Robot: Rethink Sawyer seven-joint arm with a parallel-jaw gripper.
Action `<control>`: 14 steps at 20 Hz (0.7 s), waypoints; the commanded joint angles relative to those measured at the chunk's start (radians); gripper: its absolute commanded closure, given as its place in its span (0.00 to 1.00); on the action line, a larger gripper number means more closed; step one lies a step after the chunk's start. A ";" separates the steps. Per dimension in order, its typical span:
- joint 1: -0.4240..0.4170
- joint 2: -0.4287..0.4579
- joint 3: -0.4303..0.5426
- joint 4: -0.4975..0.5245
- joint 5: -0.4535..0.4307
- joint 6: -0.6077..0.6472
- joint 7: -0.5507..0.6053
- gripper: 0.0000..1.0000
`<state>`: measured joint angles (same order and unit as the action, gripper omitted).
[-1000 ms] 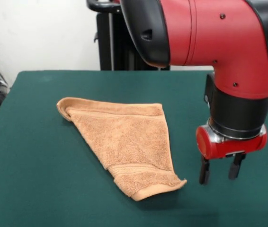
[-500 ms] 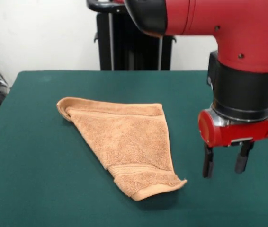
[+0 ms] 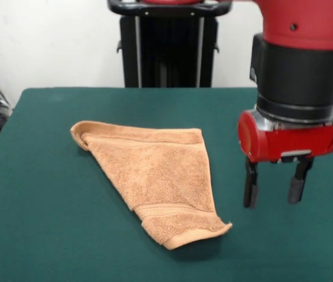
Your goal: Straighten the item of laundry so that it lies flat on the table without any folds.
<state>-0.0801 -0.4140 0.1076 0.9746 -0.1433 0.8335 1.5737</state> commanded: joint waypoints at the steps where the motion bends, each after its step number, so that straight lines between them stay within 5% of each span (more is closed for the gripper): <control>1: 0.028 -0.087 -0.049 0.174 0.016 0.097 0.197 0.00; 14: -0.020 -0.076 -0.059 0.172 0.008 0.076 0.114 0.00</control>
<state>-0.0991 -0.4995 0.0405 1.0069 -0.1352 0.8337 1.5737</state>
